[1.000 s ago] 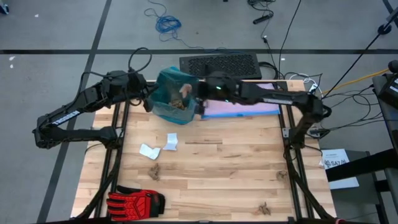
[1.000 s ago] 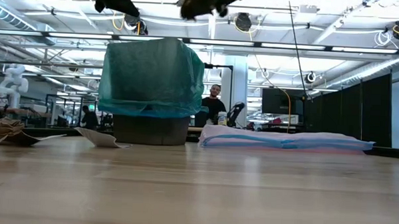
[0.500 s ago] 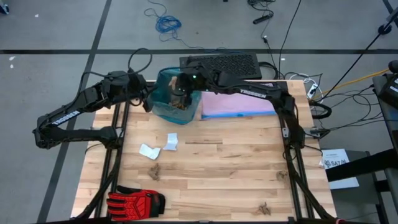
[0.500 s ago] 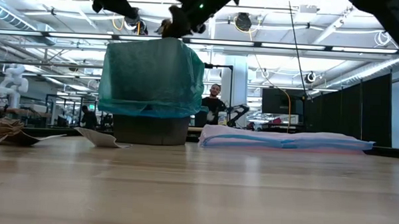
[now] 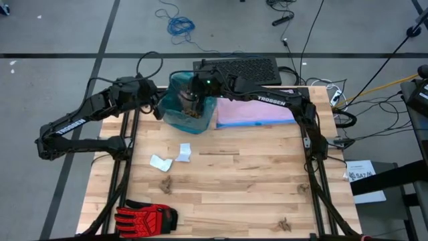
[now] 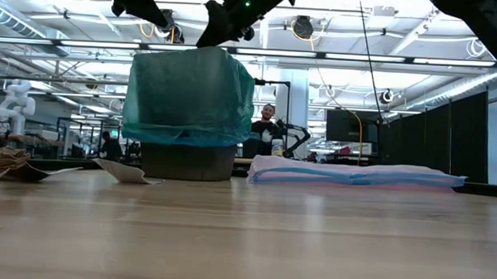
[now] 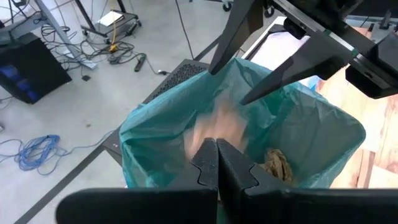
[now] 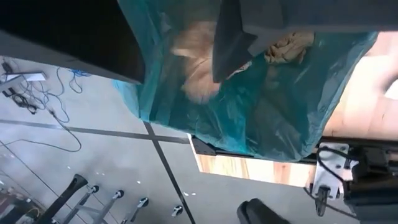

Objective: Place trash/remove bag and relplace
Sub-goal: Put the brown napkin into the trash bin

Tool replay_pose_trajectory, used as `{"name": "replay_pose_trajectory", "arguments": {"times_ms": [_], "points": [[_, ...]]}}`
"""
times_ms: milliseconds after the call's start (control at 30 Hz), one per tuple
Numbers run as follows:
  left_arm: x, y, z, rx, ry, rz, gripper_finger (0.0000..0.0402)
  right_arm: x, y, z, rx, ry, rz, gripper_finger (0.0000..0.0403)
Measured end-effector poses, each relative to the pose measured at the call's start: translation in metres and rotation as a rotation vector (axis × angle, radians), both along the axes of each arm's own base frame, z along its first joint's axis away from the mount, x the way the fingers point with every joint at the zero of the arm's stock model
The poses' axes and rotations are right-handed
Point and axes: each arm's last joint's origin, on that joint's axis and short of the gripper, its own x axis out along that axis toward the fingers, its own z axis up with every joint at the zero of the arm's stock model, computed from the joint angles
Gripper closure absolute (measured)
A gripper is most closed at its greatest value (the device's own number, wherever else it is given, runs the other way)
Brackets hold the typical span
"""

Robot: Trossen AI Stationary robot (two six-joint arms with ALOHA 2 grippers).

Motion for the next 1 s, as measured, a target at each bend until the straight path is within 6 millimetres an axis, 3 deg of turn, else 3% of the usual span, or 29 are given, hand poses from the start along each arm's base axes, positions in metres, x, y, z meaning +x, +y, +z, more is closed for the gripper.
{"name": "replay_pose_trajectory", "arguments": {"times_ms": [100,200,367,500,600,700,800,1000], "points": [[0.0,0.0,0.0,-0.001,0.0,0.0,0.0402,-0.004,0.002,0.006,-0.028,0.004,0.015,0.0208],[0.0,0.0,0.0,-0.003,0.005,0.0,0.0402,-0.021,0.01,0.032,-0.05,-0.021,0.023,0.0211],[-0.001,-0.001,-0.002,-0.011,0.025,-0.001,0.0402,-0.086,0.033,0.081,-0.029,0.083,0.054,0.0224],[-0.001,0.0,-0.001,-0.001,0.019,-0.004,0.0402,-0.134,0.053,0.091,0.162,0.23,0.032,0.0239],[0.0,0.0,-0.001,0.001,0.016,-0.004,0.0402,-0.155,0.068,0.079,0.312,0.429,-0.043,0.0256],[-0.001,0.0,-0.001,-0.001,0.015,-0.003,0.0402,-0.165,0.085,0.061,0.407,0.629,-0.097,0.0279],[-0.001,0.0,-0.001,-0.005,0.016,-0.001,0.0402,-0.168,0.104,0.04,0.461,0.705,-0.072,0.0302],[-0.001,0.0,-0.002,-0.012,0.02,0.001,0.0402,-0.201,0.141,-0.017,0.544,0.887,-0.115,0.0345]]}}
